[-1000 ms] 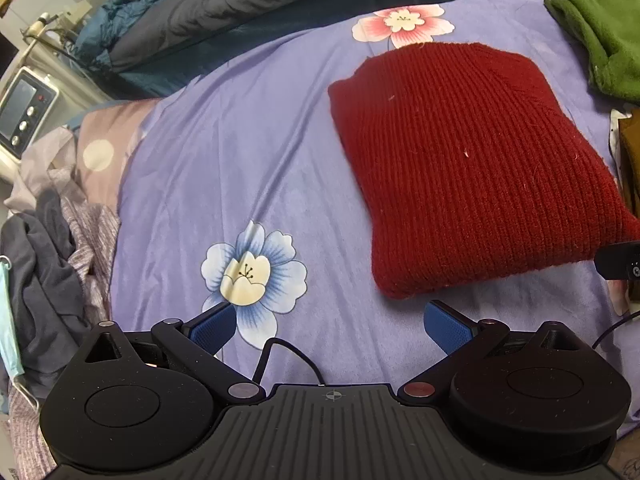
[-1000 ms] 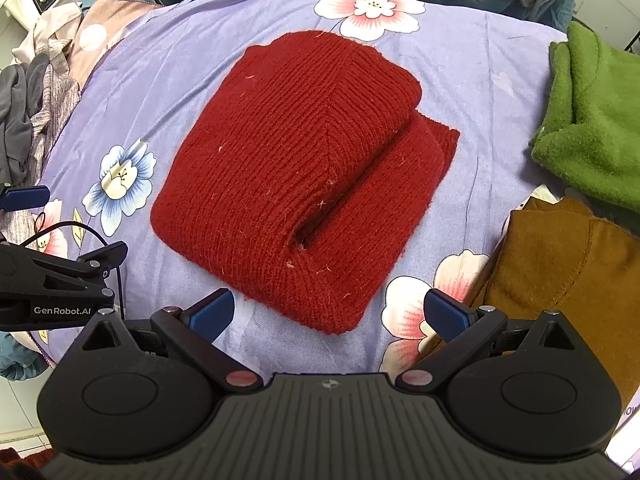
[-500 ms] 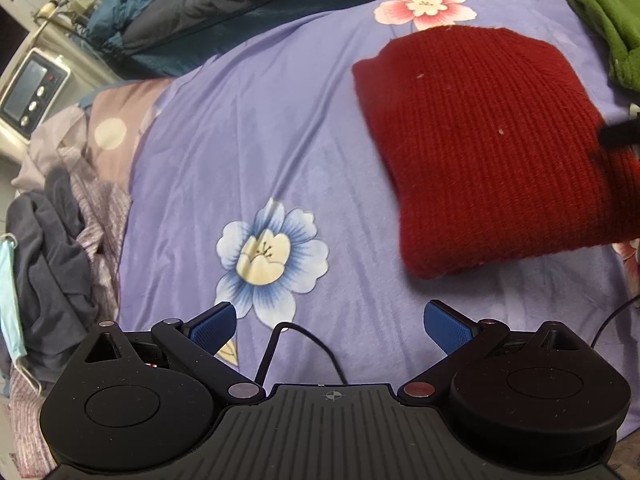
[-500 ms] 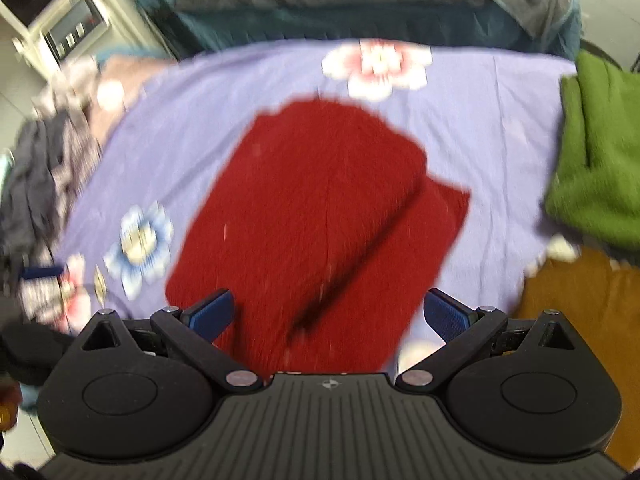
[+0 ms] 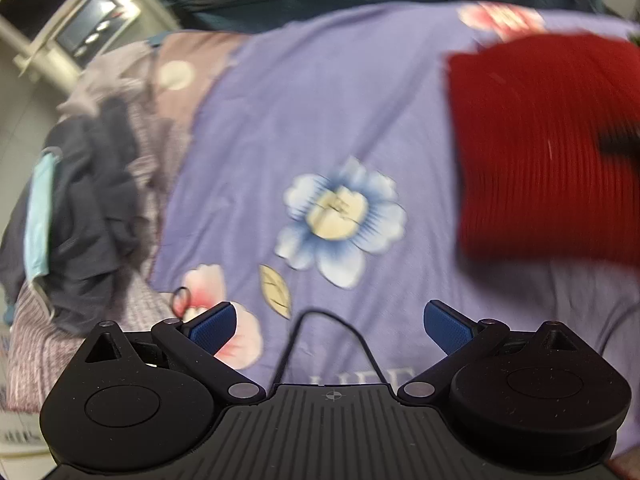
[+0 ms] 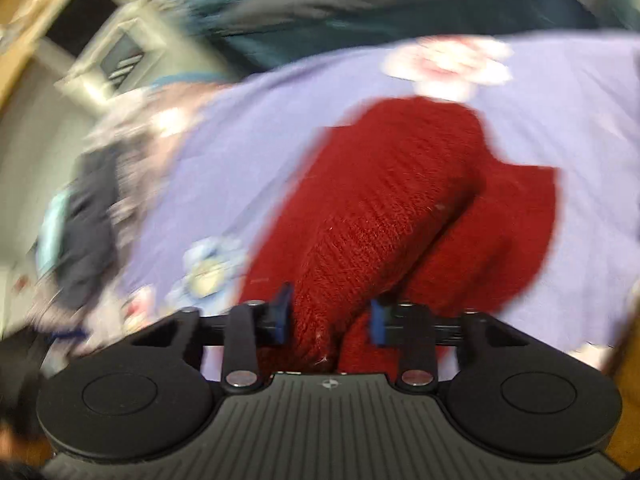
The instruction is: Fold small clothes
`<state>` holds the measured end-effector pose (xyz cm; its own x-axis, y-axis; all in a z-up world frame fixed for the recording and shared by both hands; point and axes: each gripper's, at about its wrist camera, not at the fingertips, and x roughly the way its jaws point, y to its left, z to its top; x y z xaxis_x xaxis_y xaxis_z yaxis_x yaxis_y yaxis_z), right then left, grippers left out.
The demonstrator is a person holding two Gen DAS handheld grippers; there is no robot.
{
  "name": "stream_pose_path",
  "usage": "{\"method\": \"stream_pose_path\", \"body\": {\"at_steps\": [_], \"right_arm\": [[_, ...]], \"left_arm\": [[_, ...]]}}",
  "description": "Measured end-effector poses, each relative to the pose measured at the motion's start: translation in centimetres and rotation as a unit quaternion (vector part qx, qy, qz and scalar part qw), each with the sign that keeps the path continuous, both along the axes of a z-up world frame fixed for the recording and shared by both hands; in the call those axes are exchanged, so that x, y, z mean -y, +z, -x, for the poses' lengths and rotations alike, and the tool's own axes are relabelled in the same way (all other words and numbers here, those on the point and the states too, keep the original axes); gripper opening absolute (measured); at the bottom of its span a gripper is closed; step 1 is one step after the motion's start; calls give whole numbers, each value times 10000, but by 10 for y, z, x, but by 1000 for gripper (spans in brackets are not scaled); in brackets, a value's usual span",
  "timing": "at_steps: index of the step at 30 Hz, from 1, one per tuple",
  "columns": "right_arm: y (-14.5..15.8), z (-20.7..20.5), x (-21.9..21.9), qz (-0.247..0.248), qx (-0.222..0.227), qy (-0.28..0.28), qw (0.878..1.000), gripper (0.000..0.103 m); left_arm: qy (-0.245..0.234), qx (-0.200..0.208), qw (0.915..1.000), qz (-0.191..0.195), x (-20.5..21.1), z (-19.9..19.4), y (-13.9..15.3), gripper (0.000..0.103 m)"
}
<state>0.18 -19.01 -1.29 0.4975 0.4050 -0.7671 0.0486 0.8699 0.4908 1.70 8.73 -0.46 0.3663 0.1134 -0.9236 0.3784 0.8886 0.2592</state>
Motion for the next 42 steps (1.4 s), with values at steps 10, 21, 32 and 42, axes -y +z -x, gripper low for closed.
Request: {"method": "stream_pose_path", "body": {"at_steps": [10, 21, 32, 42], "right_arm": [[-25, 52, -138, 831, -680, 2806, 9538, 48], [21, 104, 14, 1278, -261, 567, 9898, 87], [18, 127, 92, 590, -177, -1688, 9837, 87], [19, 62, 93, 336, 255, -1299, 9906, 95]], "left_arm": [[41, 67, 9898, 1425, 43, -30, 53, 103], [-1799, 325, 9798, 816, 171, 26, 41, 103], [-2723, 1338, 9462, -1126, 217, 73, -41, 103], [-49, -244, 9945, 1013, 58, -32, -38, 45]]}}
